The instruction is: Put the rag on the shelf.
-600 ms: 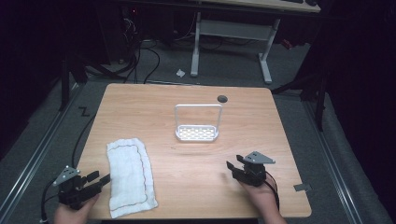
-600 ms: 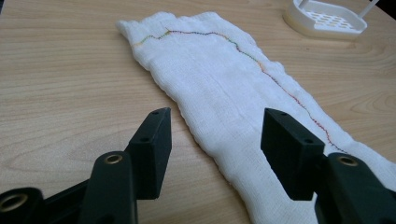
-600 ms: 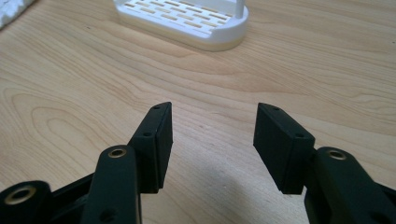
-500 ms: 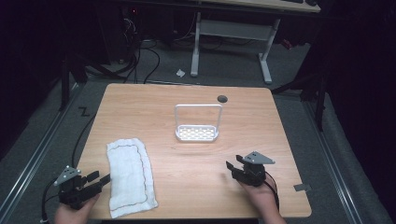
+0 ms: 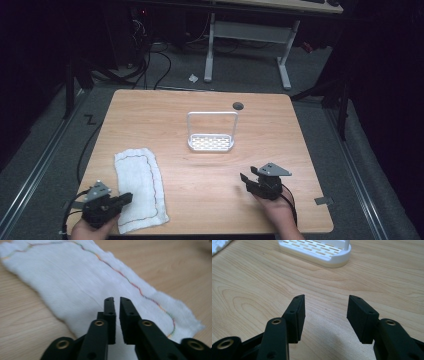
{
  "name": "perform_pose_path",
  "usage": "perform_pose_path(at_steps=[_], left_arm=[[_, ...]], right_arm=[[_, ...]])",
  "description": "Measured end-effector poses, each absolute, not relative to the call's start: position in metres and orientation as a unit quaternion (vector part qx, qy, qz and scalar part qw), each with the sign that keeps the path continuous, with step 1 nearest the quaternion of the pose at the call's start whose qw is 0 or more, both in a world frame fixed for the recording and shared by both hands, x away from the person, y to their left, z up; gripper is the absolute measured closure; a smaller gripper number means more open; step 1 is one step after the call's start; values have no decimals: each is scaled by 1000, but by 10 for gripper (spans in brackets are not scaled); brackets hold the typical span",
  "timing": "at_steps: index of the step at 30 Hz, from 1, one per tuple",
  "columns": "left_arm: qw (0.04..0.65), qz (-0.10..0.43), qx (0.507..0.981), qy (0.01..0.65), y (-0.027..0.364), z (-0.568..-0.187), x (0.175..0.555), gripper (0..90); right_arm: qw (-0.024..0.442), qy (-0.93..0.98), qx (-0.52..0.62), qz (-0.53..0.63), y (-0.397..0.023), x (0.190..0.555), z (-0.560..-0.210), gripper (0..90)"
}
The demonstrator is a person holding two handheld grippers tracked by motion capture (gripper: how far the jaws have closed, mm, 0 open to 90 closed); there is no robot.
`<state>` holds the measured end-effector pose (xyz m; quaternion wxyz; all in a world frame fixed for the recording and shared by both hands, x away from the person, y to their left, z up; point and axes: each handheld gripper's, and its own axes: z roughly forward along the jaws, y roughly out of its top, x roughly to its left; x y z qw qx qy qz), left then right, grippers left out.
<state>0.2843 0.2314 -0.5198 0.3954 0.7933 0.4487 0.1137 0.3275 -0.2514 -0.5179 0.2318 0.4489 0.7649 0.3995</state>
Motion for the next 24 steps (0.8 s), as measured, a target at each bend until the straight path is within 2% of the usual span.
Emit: perform_pose_path(at_steps=[1,5,12,14,20,24], left_arm=[[363,107,811,446,219,-527,288,899],[361,108,812,446,211,-527,290,900],[365,91,830,413,177,-526,300,900],[377,72,830,404,159,-528,310,900],[388,65,837,380,126,-529,323,900],[396,67,837,372,118,-531,322,899]], right_arm=[[229,766,449,400,-250,327,-518,490],[228,768,445,400,-249,326,-518,492],[228,768,446,399,-248,326,-518,499],[228,767,446,401,-249,326,-517,501],[226,766,446,404,-249,324,-517,507],[224,771,439,404,-247,325,-517,510]])
